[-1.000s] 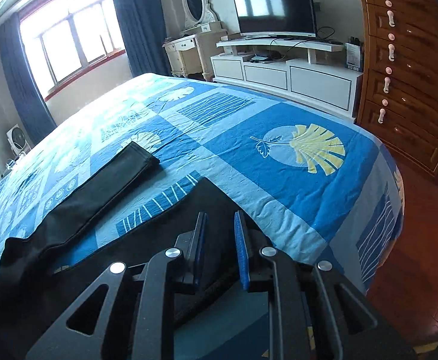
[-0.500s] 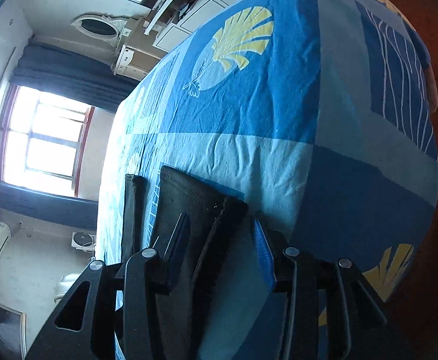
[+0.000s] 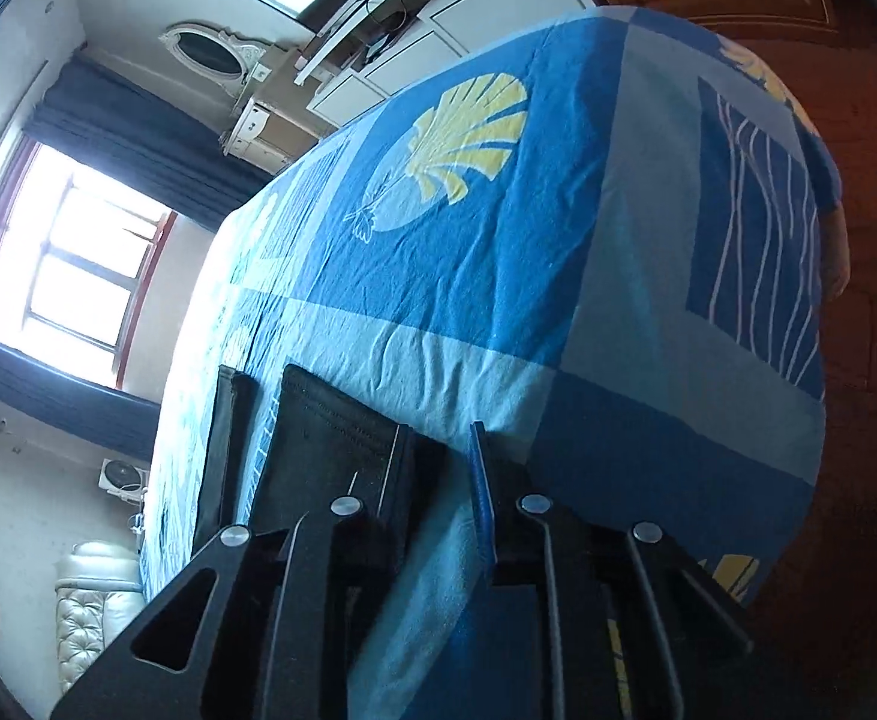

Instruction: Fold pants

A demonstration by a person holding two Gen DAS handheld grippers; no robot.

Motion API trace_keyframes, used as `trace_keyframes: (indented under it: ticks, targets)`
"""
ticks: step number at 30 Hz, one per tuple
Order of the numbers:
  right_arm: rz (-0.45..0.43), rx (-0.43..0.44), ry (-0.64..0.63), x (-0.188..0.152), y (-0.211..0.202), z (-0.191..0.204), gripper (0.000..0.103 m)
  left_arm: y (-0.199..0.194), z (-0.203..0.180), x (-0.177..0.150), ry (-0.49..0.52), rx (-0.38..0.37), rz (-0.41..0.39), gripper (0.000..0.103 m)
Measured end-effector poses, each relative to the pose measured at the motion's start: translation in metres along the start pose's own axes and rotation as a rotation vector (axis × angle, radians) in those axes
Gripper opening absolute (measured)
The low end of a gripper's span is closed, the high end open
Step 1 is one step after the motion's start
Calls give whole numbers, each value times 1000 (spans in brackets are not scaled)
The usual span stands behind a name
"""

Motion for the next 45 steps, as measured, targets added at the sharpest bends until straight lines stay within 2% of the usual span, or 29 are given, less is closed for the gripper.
trace_keyframes:
  ticks: [1, 3, 5, 6, 7, 10, 13, 15, 19, 22, 27, 30, 36, 40, 42, 43, 44, 45]
  targets:
    - [-21, -2, -32, 0, -7, 8, 31, -3, 3, 4, 10, 3, -15, 101]
    - [-15, 48, -133, -8, -14, 41, 34, -6, 10, 14, 36, 11, -39, 101]
    - [8, 111, -243, -26, -17, 83, 45, -9, 17, 24, 62, 4, -46, 101]
    - [23, 151, -297, -38, -17, 106, 54, -10, 19, 30, 77, -15, -48, 101]
    - [45, 194, -353, -54, -17, 130, 59, -11, 23, 36, 84, -39, -53, 101]
    - [170, 320, -526, -116, -8, 204, 63, -11, 41, 59, 86, -84, -49, 101]
    - [291, 428, -705, -186, 2, 273, 65, -3, 70, 92, 44, -145, -47, 101]
    - [350, 487, -822, -230, 7, 314, 65, 10, 93, 116, 12, -156, -28, 101]
    - [403, 572, -1053, -301, 16, 382, 66, 54, 130, 155, -26, -198, 38, 101]
    - [457, 599, -1167, -343, 32, 418, 69, 94, 149, 173, -59, -279, 130, 101]
    - [622, 589, -1249, -393, 69, 450, 69, 146, 159, 194, -105, -368, 208, 101]
    - [666, 571, -1285, -409, 86, 458, 69, 168, 150, 198, -136, -444, 258, 101]
    - [795, 510, -1387, -430, 116, 468, 69, 183, 144, 212, -122, -492, 252, 101]
    - [893, 490, -1441, -448, 123, 468, 69, 187, 139, 213, -72, -455, 266, 98]
    - [922, 461, -1466, -454, 127, 465, 69, 188, 136, 213, -24, -406, 270, 74]
    - [935, 450, -1472, -454, 128, 464, 69, 189, 137, 214, -16, -384, 274, 67]
    - [951, 446, -1475, -456, 128, 462, 69, 189, 139, 215, -21, -373, 280, 55]
    - [961, 443, -1479, -458, 128, 461, 69, 191, 141, 216, -34, -365, 288, 50]
Point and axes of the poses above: each gripper's, at about its wrist camera, not at the fingertips, and y roughly the way its jaws point, z to its left, x to its top, the point moved 8 cm from there along y, roughly the way its jaws point, and after that the axes turned 2 degrees about -z, right-handed, at the moved point
